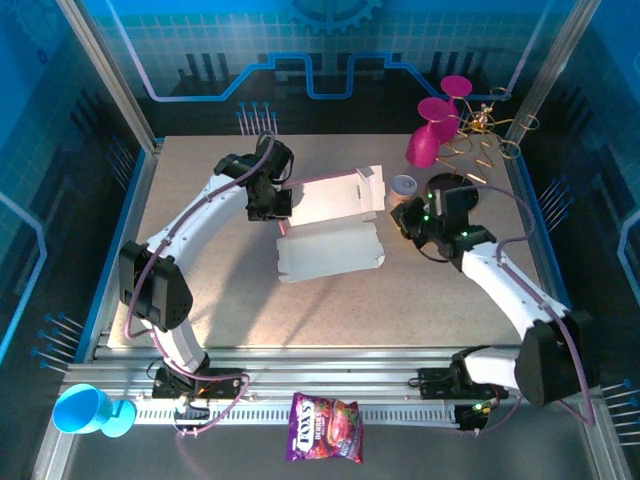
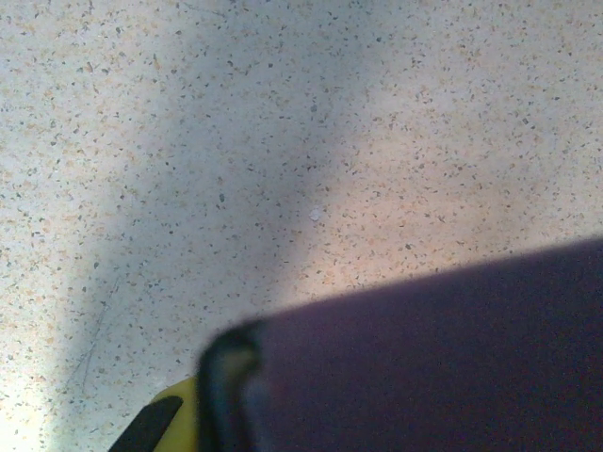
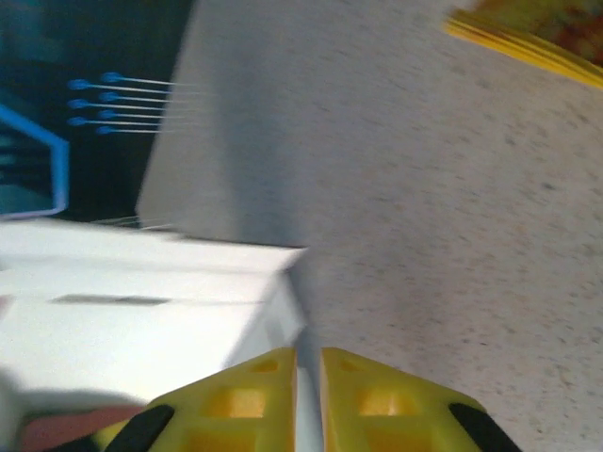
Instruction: Fold the paper box
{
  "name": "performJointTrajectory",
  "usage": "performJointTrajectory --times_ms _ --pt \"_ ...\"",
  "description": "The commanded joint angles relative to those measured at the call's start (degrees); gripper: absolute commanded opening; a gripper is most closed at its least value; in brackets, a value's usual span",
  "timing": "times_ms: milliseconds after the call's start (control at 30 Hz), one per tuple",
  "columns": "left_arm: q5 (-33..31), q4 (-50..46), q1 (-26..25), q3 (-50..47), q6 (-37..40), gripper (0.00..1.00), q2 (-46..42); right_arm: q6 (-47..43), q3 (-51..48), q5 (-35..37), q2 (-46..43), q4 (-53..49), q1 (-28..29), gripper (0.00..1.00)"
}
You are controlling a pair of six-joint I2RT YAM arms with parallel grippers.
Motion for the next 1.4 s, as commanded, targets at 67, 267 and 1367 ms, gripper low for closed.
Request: performJointTrajectory --times_ms 67,267,1367 --pt "-0.05 0.04 -0.29 2.13 -0.77 0.00 -1.82 4.55 -3.56 -1.30 3.66 10.86 -0.96 0.15" --pt "0.11 0.05 -0.33 1.67 -0.85 0.00 -2.10 5.83 -2.39 -3.36 8.65 16.44 -0.06 0.20" --pt "0.89 0.98 -0.31 1.88 -2.08 0.00 -1.40 4.10 2.45 -11.59 12.88 21.38 4.41 0.28"
